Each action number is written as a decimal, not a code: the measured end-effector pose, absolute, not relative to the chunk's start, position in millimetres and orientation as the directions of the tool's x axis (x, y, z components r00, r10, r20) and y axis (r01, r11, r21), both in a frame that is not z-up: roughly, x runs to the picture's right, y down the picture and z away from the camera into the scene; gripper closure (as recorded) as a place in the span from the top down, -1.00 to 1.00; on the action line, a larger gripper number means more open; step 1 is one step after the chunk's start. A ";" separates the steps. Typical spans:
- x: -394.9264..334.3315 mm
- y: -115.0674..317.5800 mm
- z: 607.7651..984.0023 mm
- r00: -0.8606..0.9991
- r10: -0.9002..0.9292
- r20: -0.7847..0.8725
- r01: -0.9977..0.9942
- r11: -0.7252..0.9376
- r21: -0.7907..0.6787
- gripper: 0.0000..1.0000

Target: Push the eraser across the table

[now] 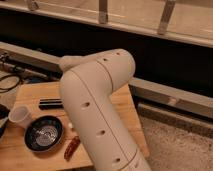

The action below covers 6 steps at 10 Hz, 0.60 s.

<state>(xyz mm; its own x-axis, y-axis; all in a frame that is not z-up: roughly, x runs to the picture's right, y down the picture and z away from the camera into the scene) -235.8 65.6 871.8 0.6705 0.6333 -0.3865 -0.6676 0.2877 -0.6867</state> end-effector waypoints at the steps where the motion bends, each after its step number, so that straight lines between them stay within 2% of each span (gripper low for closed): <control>1: -231.5 64.6 873.2 0.663 0.641 -0.386 -0.670 0.279 -0.688 -0.89; 6: -238.2 47.5 886.6 0.623 0.726 -0.290 -0.597 0.202 -0.776 -0.89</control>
<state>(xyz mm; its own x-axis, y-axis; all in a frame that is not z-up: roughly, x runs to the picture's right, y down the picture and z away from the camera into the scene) -238.2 47.5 886.6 0.6233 0.7260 -0.2905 -0.5973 0.2023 -0.7761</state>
